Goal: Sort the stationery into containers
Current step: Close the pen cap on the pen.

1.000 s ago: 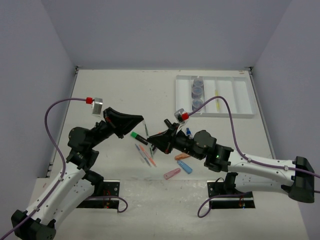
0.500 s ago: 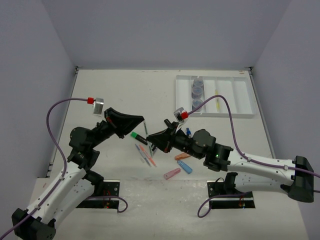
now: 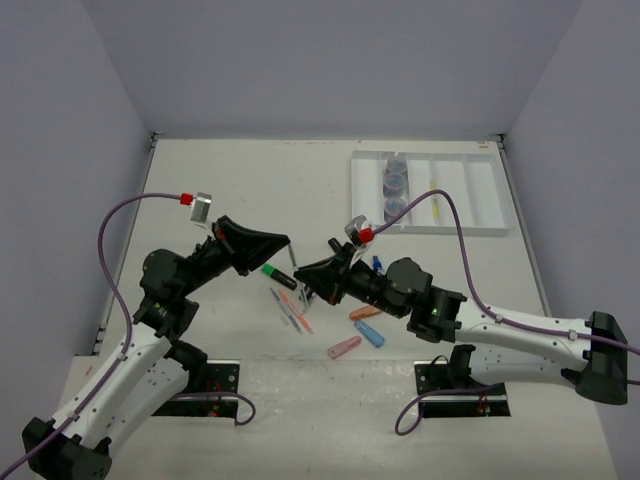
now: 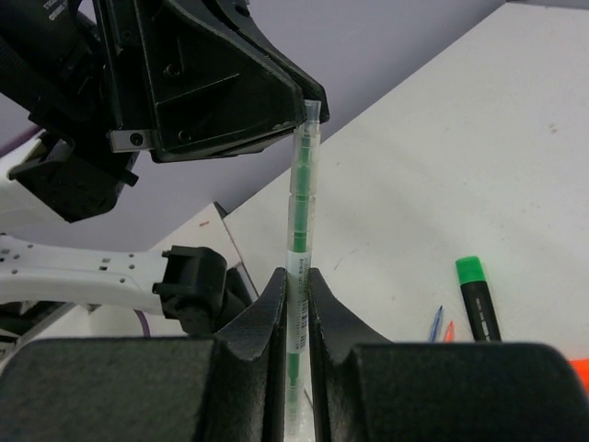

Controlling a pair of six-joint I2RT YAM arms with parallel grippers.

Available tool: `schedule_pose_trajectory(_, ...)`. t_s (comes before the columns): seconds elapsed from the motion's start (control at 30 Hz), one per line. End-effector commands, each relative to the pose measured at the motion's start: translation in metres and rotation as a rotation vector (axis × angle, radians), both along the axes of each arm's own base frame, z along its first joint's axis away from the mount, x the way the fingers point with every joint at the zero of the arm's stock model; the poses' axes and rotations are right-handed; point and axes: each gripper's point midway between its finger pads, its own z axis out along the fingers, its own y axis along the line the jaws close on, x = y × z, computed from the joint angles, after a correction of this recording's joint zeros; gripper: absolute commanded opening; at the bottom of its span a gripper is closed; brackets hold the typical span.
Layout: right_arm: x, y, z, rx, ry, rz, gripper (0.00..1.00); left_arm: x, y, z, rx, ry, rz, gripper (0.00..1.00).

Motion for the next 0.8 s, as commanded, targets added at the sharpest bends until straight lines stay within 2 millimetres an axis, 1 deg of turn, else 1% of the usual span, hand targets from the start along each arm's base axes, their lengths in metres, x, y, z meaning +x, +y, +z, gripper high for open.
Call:
schedule_pose_trajectory(0.0, -0.010, -0.002, 0.071, 0.157, -0.212, 0.054, 0.00, -0.006, -0.006, -0.006, 0.013, 0.109, -0.057, 0.00)
schedule_pose_trajectory(0.07, -0.011, -0.002, 0.076, 0.164, -0.234, 0.059, 0.00, -0.008, -0.006, -0.003, 0.007, 0.106, -0.064, 0.00)
schedule_pose_trajectory(0.17, -0.007, -0.004, 0.083, 0.178, -0.242, 0.035, 0.00, -0.014, -0.003, 0.006, -0.006, 0.067, -0.067, 0.00)
schedule_pose_trajectory(0.2, -0.006, -0.003, 0.084, 0.180, -0.245, 0.034, 0.00, -0.016, -0.003, 0.010, -0.011, 0.046, -0.073, 0.02)
schedule_pose_trajectory(0.23, -0.007, -0.002, 0.084, 0.181, -0.248, 0.037, 0.00, -0.019, -0.002, 0.013, -0.016, 0.027, -0.078, 0.08)
schedule_pose_trajectory(0.27, -0.006, 0.000, 0.085, 0.180, -0.248, 0.036, 0.00, -0.021, -0.002, 0.017, -0.020, 0.007, -0.079, 0.16)
schedule_pose_trajectory(0.3, -0.006, 0.002, 0.085, 0.173, -0.247, 0.043, 0.00, -0.023, 0.000, 0.023, -0.020, -0.028, -0.077, 0.27)
schedule_pose_trajectory(0.4, -0.010, 0.009, 0.080, 0.162, -0.235, 0.079, 0.00, -0.026, 0.001, 0.034, -0.016, -0.086, -0.076, 0.37)
schedule_pose_trajectory(0.5, -0.011, 0.011, 0.078, 0.166, -0.225, 0.085, 0.00, -0.032, 0.001, 0.041, -0.026, -0.143, -0.091, 0.37)
schedule_pose_trajectory(0.63, -0.011, 0.013, 0.084, 0.186, -0.222, 0.088, 0.00, -0.039, -0.001, 0.045, -0.042, -0.177, -0.134, 0.27)
schedule_pose_trajectory(0.73, -0.011, 0.016, 0.089, 0.194, -0.214, 0.090, 0.00, -0.047, -0.005, 0.044, -0.048, -0.191, -0.197, 0.27)
schedule_pose_trajectory(0.77, -0.010, 0.016, 0.088, 0.193, -0.210, 0.091, 0.00, -0.047, -0.005, 0.044, -0.048, -0.191, -0.199, 0.27)
